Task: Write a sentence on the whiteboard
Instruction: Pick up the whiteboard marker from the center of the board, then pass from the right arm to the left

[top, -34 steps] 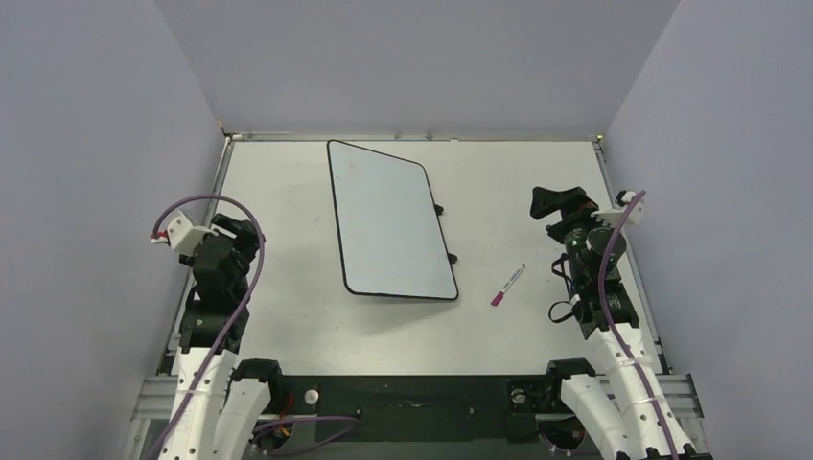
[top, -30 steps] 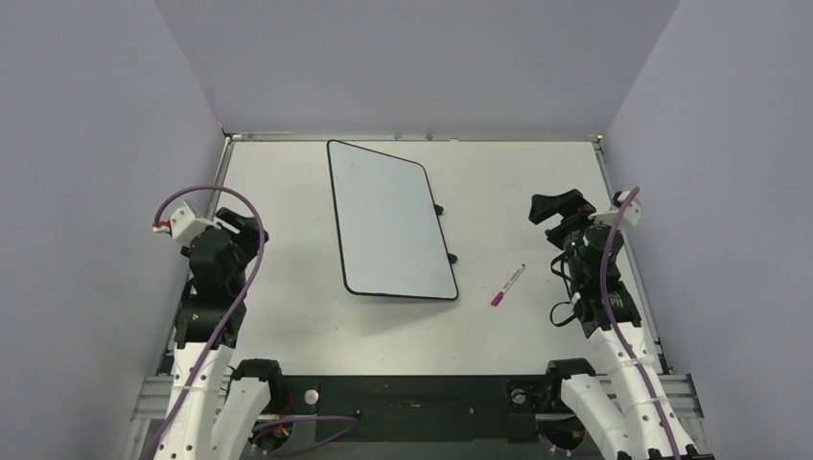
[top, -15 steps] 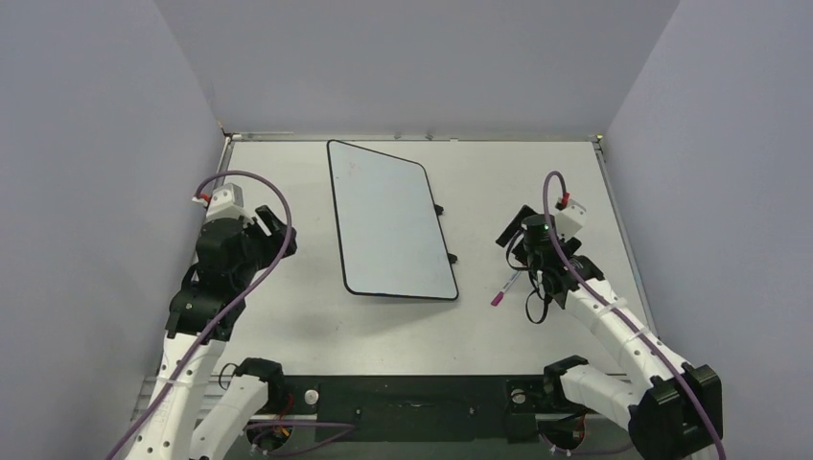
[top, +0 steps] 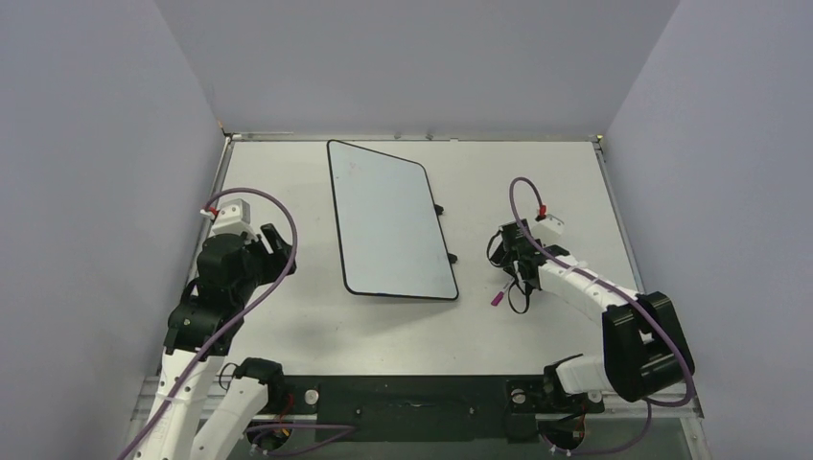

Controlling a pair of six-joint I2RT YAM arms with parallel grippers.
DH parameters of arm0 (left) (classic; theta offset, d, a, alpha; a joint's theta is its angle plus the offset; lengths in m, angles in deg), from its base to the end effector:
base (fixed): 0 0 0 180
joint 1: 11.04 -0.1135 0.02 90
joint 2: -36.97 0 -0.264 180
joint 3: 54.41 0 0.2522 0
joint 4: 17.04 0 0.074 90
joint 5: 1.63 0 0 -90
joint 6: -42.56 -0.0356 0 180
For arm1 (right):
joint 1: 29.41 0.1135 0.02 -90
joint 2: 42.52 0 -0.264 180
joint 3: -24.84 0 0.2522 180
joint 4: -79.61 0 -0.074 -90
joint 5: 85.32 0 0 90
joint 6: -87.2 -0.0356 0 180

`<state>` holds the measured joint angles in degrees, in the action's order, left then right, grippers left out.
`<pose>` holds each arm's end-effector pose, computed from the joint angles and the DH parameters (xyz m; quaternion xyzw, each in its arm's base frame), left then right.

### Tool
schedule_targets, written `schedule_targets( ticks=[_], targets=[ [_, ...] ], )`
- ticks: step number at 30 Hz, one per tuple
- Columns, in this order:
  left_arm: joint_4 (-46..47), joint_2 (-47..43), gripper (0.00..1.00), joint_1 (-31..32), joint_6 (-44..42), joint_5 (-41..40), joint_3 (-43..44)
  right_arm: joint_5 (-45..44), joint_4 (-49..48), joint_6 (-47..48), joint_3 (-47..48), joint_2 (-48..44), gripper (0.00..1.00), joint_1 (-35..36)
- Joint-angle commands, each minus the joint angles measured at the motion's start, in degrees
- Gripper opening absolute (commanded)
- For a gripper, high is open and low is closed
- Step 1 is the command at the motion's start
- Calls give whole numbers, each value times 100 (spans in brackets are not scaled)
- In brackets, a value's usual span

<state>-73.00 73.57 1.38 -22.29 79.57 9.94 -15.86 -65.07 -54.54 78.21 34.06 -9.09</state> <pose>0.1257 -0.0221 0.3367 -0.1340 0.8459 -0.1025 0.5059 0.2355 0.0739 0.1793 0.3030 0.8986 0.0182 0.3167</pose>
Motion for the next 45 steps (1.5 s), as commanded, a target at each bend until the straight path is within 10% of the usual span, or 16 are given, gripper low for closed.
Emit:
schedule_targets(
  ticks=[1,10,22,45],
  targets=[
    [215,-95,62,-8,-188,167,-53,91,-327,-149,-71,269,63,20],
    [249,-115,62,-11,-219,274,-94,219,-425,-68,-87,767,48,33],
    [289,-171,62,-27,-229,286,-126,499,-428,157,19,1095,0,34],
    [1245,254,61,181,-71,2711,688,199,710,-334,390,-2316,0,34]
  ],
)
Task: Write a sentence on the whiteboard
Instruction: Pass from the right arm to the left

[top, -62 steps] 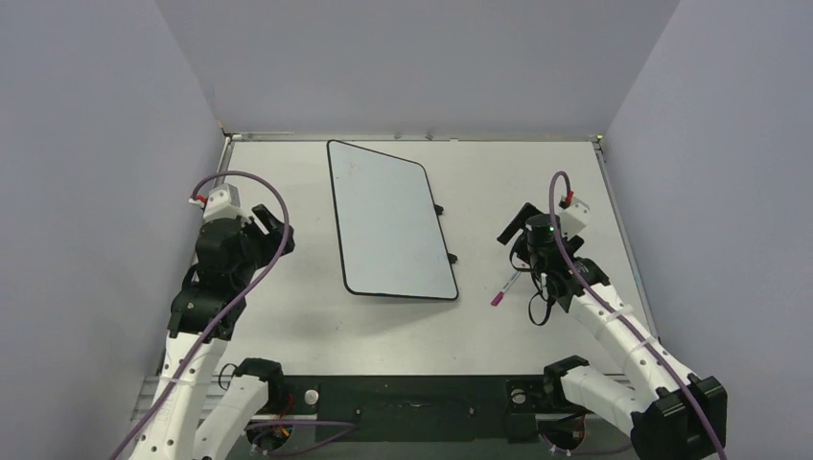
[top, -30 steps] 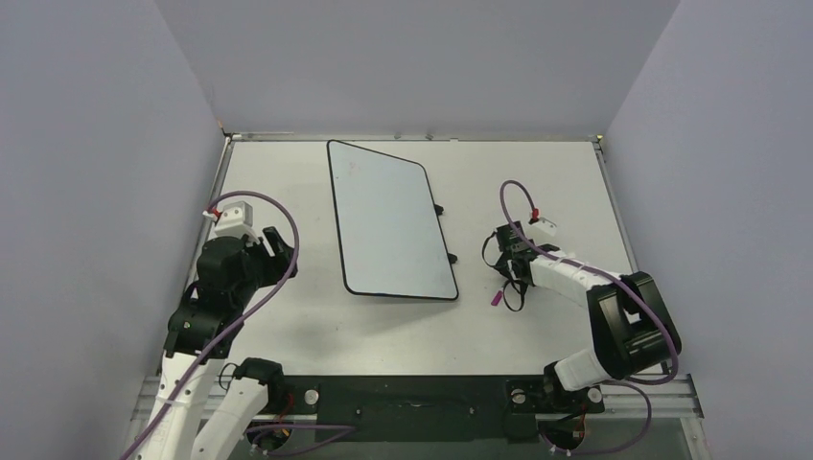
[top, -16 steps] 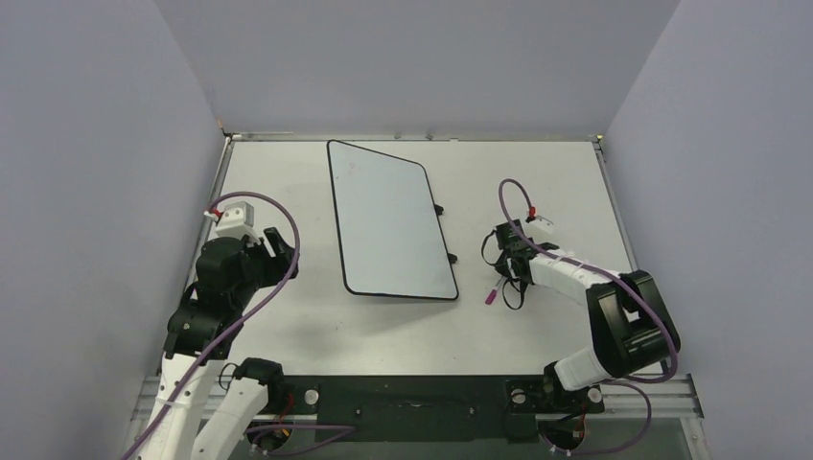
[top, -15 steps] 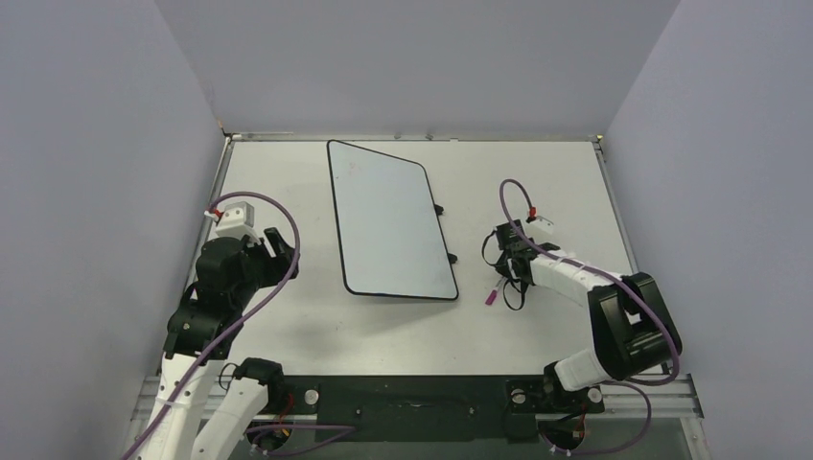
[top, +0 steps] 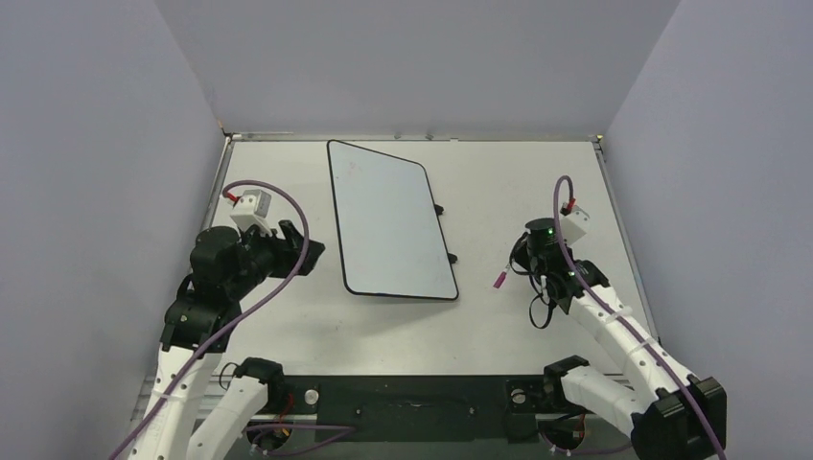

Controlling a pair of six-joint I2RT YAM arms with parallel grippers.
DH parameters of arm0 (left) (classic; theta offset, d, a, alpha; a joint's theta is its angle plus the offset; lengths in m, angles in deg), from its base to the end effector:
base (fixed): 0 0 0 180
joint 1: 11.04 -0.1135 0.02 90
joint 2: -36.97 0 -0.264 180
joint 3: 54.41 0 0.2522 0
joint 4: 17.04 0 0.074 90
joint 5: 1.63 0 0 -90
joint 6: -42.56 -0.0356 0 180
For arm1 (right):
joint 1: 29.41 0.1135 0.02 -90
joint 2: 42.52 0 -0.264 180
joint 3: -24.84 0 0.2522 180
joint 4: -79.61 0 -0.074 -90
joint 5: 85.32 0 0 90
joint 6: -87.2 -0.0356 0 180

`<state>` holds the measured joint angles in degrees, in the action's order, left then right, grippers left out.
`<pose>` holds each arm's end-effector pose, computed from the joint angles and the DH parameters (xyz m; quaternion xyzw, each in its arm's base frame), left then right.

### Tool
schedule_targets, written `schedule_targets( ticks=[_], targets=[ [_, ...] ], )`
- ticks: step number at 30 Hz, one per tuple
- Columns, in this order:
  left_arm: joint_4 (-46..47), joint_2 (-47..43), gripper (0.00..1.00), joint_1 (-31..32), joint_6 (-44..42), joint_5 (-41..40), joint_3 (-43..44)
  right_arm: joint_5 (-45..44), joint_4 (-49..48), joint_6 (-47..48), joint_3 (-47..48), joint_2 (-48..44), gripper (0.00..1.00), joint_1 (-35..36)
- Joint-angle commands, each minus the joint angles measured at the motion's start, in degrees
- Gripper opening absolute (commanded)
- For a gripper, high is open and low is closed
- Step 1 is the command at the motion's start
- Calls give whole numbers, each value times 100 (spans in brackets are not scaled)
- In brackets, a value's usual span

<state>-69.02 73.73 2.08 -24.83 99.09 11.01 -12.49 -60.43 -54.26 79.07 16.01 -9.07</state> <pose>0.1250 -0.0359 0.3493 -0.0176 0.8332 -0.2421 0.4969 0.2015 0.0635 0.2444 0.3003 0.8621 0.1139 0.3919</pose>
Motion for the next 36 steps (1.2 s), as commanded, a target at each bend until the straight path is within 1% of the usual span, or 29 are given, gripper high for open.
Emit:
schedule_targets(
  ticks=[1,5,7,11,13,14,17,20,22,26,27,30,31,36],
  targets=[
    [946,294,61,164,217,924,683,-78,250,-429,322,-593,0,32],
    [1588,635,61,463,546,1228,857,105,254,-839,488,-993,0,36],
    [2131,807,61,732,662,1252,855,168,253,-1093,653,-1094,0,31],
    [2926,1285,60,1621,646,1092,858,311,202,-1413,913,-1160,0,39],
    [3164,1699,59,2318,497,791,942,396,153,-1527,1006,-1152,0,47],
    [3242,1811,59,2553,445,613,1013,457,129,-1557,1024,-1142,0,48],
    [3558,2340,56,3046,303,384,1161,569,27,-1653,1090,-1114,0,62],
    [3573,2605,55,3137,484,-195,1326,641,18,-1661,1125,-1113,0,69],
    [3848,2710,56,3142,556,-179,1262,661,13,-1682,1111,-1160,0,75],
    [4572,3087,56,3171,702,499,1083,710,5,-1720,1104,-1207,0,78],
    [4707,3240,56,3205,719,782,1008,738,2,-1723,1113,-1209,0,81],
    [5458,3558,56,3302,837,1333,899,793,-14,-1731,1171,-1219,0,111],
    [5528,3756,56,3376,826,1509,967,816,-16,-1724,1186,-1220,0,124],
    [5382,4584,56,3670,660,1740,1601,798,4,-1687,1254,-1310,0,228]
  ],
)
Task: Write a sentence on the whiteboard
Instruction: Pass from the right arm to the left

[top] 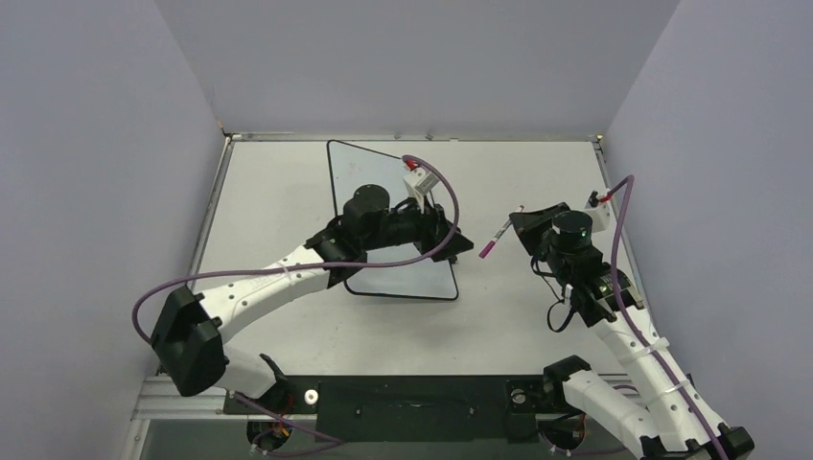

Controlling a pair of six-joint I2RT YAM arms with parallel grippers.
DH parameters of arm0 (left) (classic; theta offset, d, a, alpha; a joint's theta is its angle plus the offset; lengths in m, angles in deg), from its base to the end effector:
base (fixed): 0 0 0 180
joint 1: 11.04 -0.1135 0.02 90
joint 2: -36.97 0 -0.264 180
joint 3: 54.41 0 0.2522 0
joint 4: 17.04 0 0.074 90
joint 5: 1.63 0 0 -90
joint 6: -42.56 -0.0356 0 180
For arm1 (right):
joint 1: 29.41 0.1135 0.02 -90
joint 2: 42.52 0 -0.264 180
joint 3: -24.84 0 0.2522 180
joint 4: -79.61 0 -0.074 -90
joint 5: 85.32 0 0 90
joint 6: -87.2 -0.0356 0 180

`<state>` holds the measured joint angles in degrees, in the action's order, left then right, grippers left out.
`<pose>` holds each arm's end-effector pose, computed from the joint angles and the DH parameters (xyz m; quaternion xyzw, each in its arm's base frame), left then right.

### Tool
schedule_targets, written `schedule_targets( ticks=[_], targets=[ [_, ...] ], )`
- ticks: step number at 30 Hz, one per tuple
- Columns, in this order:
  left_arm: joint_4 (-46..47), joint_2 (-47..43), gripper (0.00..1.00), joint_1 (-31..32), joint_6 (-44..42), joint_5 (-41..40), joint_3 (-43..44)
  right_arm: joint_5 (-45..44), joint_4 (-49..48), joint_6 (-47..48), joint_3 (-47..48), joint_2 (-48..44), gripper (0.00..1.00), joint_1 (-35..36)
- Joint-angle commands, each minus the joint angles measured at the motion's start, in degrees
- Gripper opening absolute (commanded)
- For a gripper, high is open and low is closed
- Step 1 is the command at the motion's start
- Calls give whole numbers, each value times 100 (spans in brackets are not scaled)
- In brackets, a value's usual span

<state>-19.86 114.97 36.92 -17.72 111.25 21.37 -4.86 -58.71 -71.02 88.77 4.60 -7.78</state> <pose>0.2064 -0.2495 0.3526 0.2468 0.6925 -0.5291 0.4238 0.1702 0.0611 0.3340 0.3732 0.7537 0.3292 0.4293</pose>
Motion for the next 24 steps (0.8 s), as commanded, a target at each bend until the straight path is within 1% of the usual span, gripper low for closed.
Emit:
schedule_targets(
  ticks=[1,7,12,15,18,20,22,23,24],
  targets=[
    [469,535,56,200,-4,565,614,17,-162,-9,287,-207,0,102],
    [527,946,56,383,21,685,836,-71,-68,54,319,-317,0,115],
    [572,1185,55,483,59,589,962,-76,-55,87,301,-363,0,125],
    [533,1301,48,530,88,520,1057,-102,-42,113,277,-400,0,135],
    [466,1481,45,570,120,516,1211,-109,-41,137,277,-436,0,157],
    [403,1568,40,605,111,512,1290,-108,-36,150,291,-459,0,160],
    [359,1622,28,629,96,488,1338,-107,-13,173,303,-487,0,158],
    [331,1631,17,640,96,485,1372,-108,3,184,301,-509,0,169],
    [317,1646,10,642,87,469,1382,-94,16,190,301,-518,0,165]
  ],
)
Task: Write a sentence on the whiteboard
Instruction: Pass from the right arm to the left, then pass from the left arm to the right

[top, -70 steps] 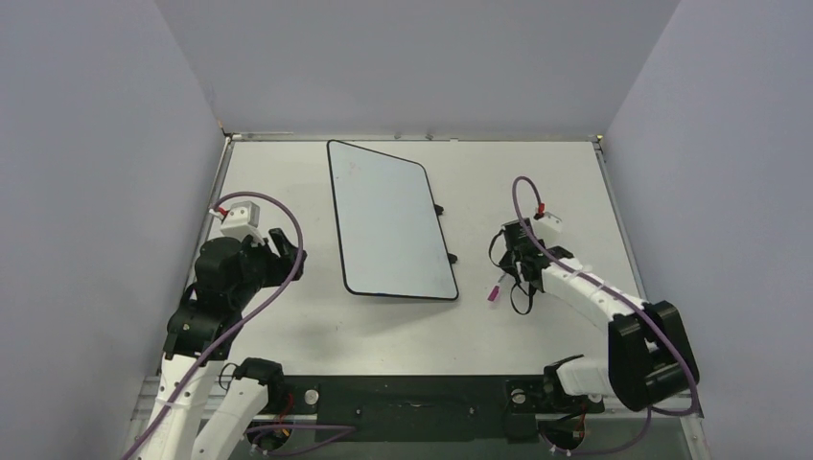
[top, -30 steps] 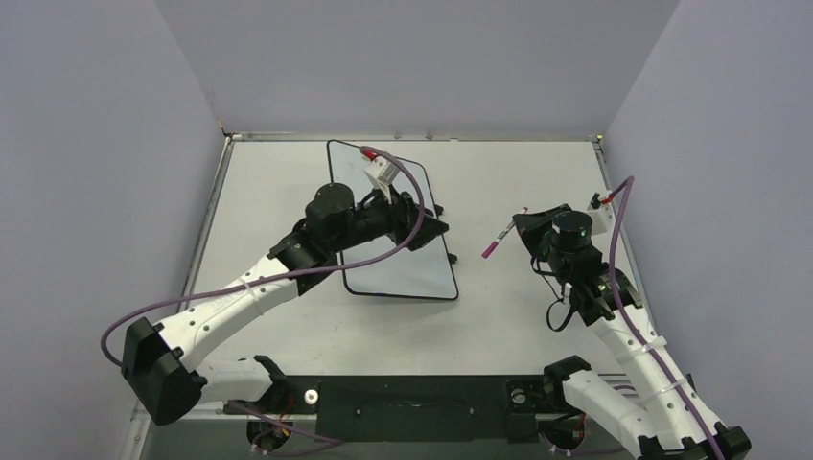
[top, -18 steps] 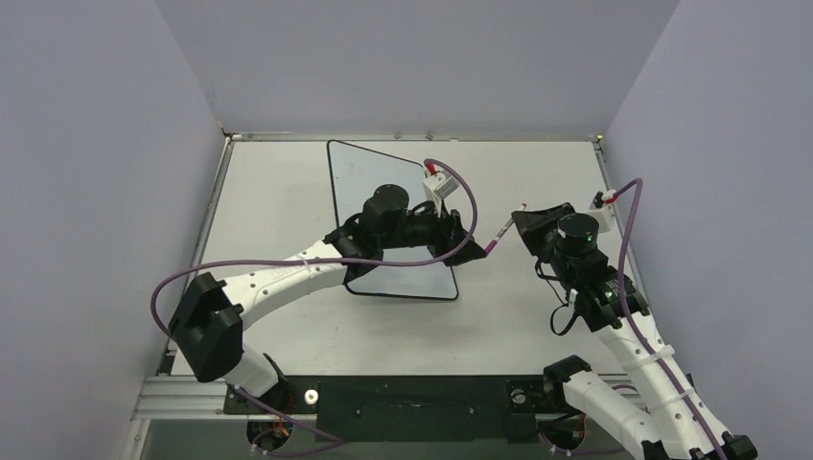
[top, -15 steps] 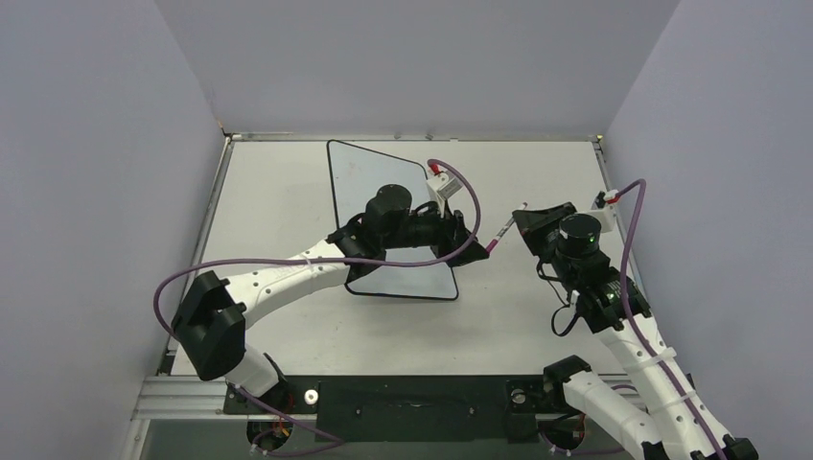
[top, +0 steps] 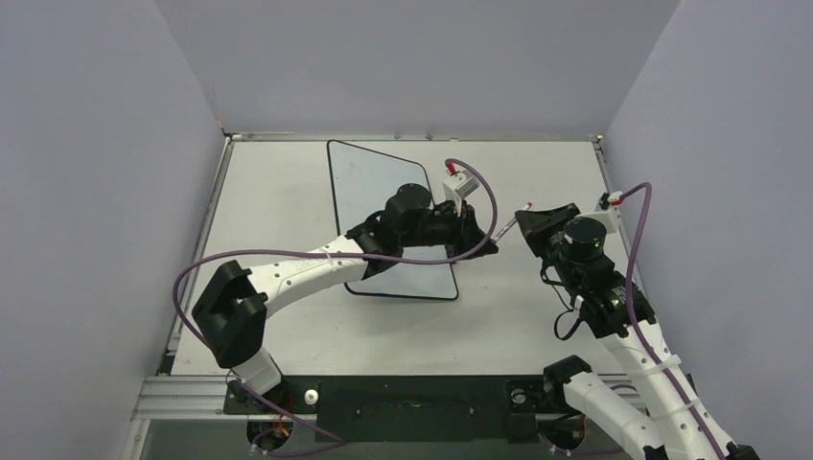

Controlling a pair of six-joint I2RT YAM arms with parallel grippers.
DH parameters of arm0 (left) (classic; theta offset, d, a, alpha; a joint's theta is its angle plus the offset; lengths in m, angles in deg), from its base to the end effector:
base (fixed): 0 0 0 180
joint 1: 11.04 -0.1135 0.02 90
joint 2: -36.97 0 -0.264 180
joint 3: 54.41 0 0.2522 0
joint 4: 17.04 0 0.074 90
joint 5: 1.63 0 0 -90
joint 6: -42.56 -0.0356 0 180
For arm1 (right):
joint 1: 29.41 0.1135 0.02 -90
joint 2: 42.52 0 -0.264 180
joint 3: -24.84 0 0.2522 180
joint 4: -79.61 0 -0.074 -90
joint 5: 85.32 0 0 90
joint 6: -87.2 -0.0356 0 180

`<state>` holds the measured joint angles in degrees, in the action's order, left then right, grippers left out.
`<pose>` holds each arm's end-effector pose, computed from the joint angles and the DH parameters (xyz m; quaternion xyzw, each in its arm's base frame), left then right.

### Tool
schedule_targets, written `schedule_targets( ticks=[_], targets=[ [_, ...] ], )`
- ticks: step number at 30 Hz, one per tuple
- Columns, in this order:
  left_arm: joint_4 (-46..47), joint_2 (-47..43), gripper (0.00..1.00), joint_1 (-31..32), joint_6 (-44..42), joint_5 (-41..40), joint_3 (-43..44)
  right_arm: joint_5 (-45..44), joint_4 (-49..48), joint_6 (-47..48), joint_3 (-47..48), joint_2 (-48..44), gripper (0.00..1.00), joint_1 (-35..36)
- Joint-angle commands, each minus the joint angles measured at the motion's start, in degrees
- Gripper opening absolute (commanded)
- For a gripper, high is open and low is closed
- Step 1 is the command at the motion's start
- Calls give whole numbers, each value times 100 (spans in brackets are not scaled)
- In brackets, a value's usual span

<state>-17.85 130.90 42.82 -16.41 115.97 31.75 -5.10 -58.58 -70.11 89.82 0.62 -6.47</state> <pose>0.2181 -0.3266 0.3270 0.2982 0.6908 -0.5609 0.3454 0.1534 0.0583 0.3506 0.3534 0.7371 0.3559 0.4528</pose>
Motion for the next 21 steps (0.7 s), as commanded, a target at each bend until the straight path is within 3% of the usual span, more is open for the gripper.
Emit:
schedule_targets(
  ticks=[1,6,9,11,16,21],
  targets=[
    [73,57,1,58,-62,-42,371,-56,13,116,195,-147,0,34],
    [-552,11,0,54,-565,3,615,668,-113,791,190,-187,3,41],
    [-955,-82,0,54,-1007,184,811,1369,-120,1175,180,-200,40,29],
    [-1169,-133,0,55,-1301,381,882,1706,-165,1343,148,-233,46,32],
    [-1722,-182,0,47,-1904,773,1052,2445,-360,1634,107,-250,46,28],
    [-1936,-310,0,-8,-2312,971,1066,2801,-394,1699,188,-258,31,35]
  ],
)
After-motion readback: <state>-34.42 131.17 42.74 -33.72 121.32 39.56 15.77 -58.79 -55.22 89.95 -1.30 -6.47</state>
